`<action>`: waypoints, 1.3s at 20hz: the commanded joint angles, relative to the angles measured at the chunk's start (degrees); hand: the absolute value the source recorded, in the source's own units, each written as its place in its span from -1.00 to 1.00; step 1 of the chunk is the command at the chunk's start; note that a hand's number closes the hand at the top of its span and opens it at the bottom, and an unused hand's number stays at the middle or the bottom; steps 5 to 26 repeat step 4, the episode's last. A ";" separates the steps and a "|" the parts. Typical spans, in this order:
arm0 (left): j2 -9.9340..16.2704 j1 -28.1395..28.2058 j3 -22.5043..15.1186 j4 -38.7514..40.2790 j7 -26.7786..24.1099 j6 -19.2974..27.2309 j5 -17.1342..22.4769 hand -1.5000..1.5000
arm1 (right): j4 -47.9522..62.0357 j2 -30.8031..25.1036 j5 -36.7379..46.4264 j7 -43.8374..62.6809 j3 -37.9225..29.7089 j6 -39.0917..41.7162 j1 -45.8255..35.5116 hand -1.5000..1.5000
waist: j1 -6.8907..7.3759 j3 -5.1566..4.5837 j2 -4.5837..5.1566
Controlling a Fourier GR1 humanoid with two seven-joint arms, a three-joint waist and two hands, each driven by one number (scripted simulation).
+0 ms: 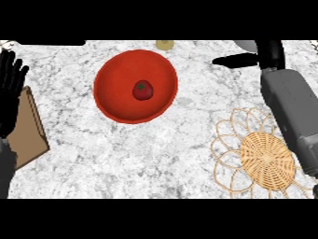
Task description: Pick the tomato from the placemat and place it in the bowl
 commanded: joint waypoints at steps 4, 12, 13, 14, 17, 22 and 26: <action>-1.62 1.06 -0.40 0.68 -1.68 0.01 -0.04 0.00 | 6.97 -9.82 -3.74 -9.84 -5.44 11.84 4.02 -1.00 | 0.57 0.04 0.37; -1.62 1.06 -0.40 0.68 -1.68 0.01 -0.04 0.00 | 6.97 -9.82 -3.74 -9.84 -5.44 11.84 4.02 -1.00 | 0.57 0.04 0.37; -1.62 1.06 -0.40 0.68 -1.68 0.01 -0.04 0.00 | 6.97 -9.82 -3.74 -9.84 -5.44 11.84 4.02 -1.00 | 0.57 0.04 0.37; -1.62 1.06 -0.40 0.68 -1.68 0.01 -0.04 0.00 | 6.97 -9.82 -3.74 -9.84 -5.44 11.84 4.02 -1.00 | 0.57 0.04 0.37; -1.62 1.06 -0.40 0.68 -1.68 0.01 -0.04 0.00 | 6.97 -9.82 -3.74 -9.84 -5.44 11.84 4.02 -1.00 | 0.57 0.04 0.37; -1.62 1.06 -0.40 0.68 -1.68 0.01 -0.04 0.00 | 6.97 -9.82 -3.74 -9.84 -5.44 11.84 4.02 -1.00 | 0.57 0.04 0.37; -1.62 1.06 -0.40 0.68 -1.68 0.01 -0.04 0.00 | 6.97 -9.82 -3.74 -9.84 -5.44 11.84 4.02 -1.00 | 0.57 0.04 0.37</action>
